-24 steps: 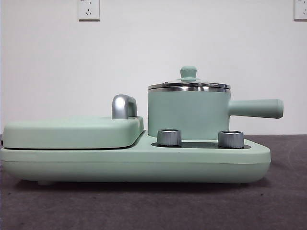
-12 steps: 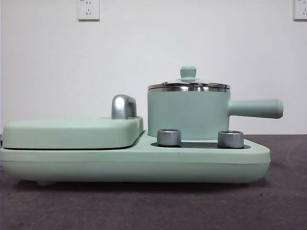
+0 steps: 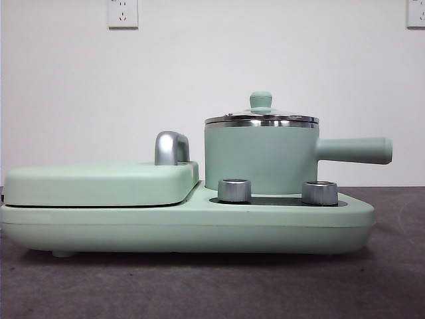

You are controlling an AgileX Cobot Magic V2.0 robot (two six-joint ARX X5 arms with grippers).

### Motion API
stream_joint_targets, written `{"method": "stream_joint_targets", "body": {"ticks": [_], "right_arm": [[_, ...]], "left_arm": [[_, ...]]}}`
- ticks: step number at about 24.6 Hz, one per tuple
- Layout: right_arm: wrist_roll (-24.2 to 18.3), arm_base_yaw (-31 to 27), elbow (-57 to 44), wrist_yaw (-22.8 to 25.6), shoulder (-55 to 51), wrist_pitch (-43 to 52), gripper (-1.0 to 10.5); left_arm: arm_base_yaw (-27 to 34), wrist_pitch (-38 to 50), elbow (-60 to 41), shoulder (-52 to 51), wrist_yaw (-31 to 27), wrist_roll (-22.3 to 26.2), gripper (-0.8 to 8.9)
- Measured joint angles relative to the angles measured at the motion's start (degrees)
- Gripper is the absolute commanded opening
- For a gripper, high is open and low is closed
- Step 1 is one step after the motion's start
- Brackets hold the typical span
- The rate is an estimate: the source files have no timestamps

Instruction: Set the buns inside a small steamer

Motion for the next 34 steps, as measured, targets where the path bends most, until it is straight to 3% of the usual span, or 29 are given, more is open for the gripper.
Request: {"method": "stream_joint_targets", "body": {"ticks": [2, 7, 17, 23, 34], "right_arm": [[-0.04, -2.91, -4.68, 0.76, -2.25, 4.61, 0.2], [-0.13, -5.81, -9.79, 0.94, -5.84, 1.18, 0.2], [-3.93, -6.01, -10.1, 3.76, -12.0, -23.71, 0.2], [-7.56, -6.12, -10.03, 3.8, -13.22, -23.96, 0.2], [-8.59, -6.14, -10.03, 3.78, -13.22, -22.88, 0.2]], "left_arm": [[0.0, 0.0, 0.0, 0.0, 0.0, 0.0, 0.2], [0.0, 0.0, 0.0, 0.0, 0.0, 0.0, 0.21], [0.0, 0.0, 0.0, 0.0, 0.0, 0.0, 0.21], [0.0, 0.0, 0.0, 0.0, 0.02, 0.0, 0.2], [0.0, 0.0, 0.0, 0.0, 0.0, 0.0, 0.21]]}}
